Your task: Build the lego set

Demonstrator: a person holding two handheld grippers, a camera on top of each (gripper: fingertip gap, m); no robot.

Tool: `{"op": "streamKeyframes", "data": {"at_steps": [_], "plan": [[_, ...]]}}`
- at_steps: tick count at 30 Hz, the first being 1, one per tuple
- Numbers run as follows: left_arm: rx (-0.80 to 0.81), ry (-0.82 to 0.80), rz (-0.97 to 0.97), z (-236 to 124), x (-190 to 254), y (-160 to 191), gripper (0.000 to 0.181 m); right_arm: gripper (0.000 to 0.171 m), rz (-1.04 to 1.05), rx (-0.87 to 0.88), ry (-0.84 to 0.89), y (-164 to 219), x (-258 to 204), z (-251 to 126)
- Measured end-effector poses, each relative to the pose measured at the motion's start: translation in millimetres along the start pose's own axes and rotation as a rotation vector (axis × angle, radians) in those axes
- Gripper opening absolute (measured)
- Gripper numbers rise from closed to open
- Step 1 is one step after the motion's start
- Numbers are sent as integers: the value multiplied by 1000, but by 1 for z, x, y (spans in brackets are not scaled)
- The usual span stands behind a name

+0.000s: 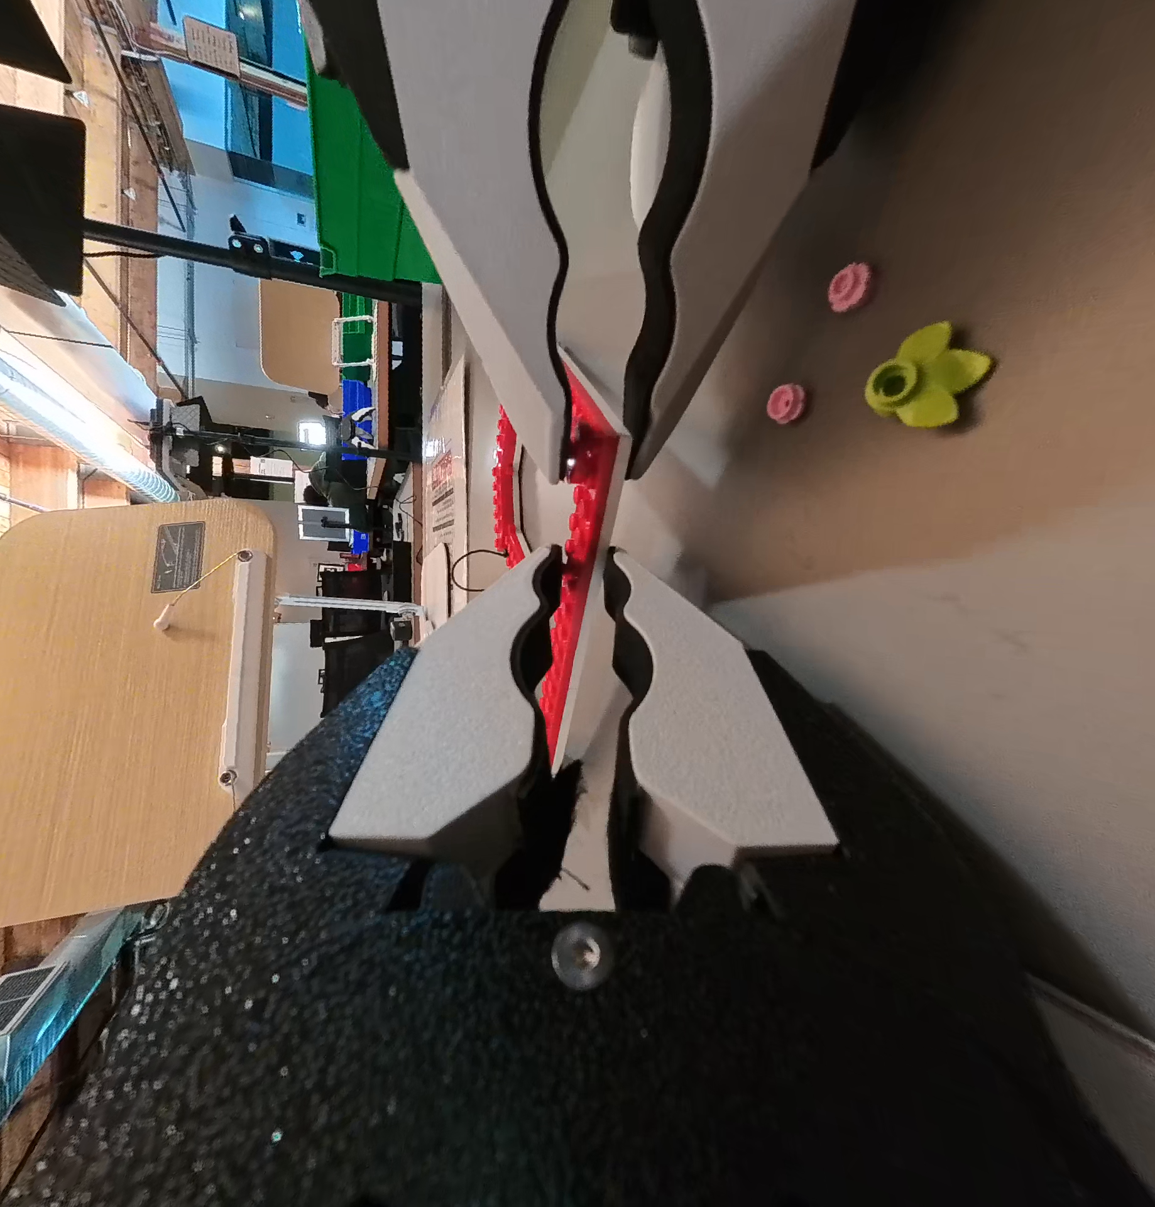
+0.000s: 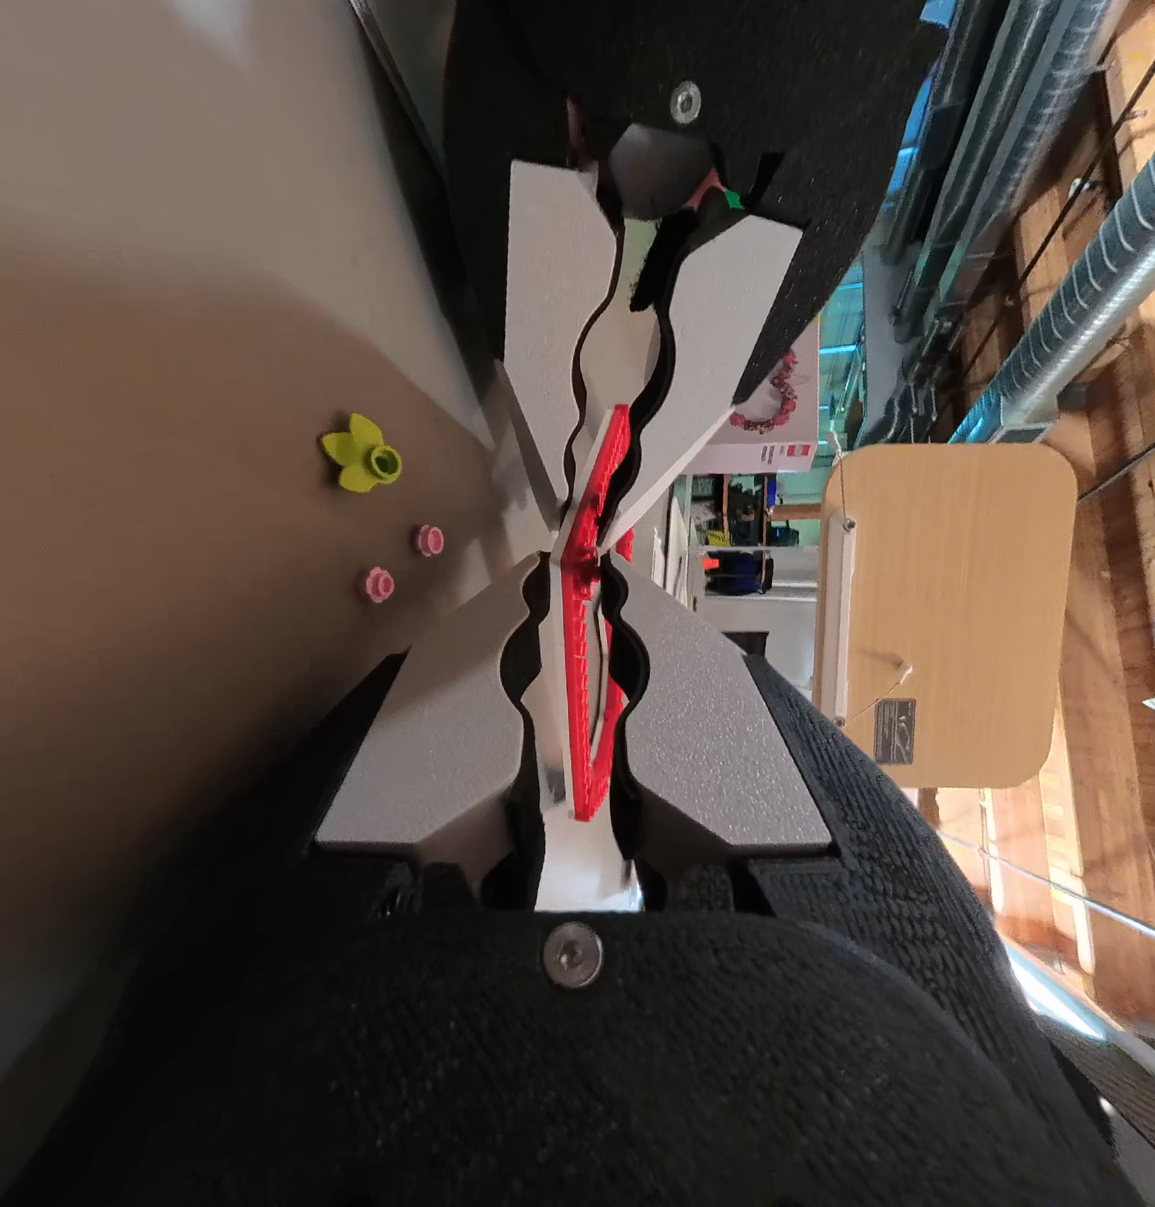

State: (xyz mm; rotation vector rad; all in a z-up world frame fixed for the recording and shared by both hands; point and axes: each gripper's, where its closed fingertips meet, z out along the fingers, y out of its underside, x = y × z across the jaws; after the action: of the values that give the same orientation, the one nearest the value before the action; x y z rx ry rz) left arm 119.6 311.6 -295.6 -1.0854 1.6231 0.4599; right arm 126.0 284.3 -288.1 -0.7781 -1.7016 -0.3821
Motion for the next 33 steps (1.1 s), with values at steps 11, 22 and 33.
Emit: {"op": "streamKeyframes", "data": {"at_steps": [11,22,33], "plan": [[23,-12,5,-1,-2,-2,10,13,-52,169,-11,-4,2,-2],[53,-25,23,-3,-3,-4,9,13,-78,279,-41,-8,2,-4],[74,-28,20,-4,-3,-5,9,13,-129,354,-39,-10,2,-4]]}}
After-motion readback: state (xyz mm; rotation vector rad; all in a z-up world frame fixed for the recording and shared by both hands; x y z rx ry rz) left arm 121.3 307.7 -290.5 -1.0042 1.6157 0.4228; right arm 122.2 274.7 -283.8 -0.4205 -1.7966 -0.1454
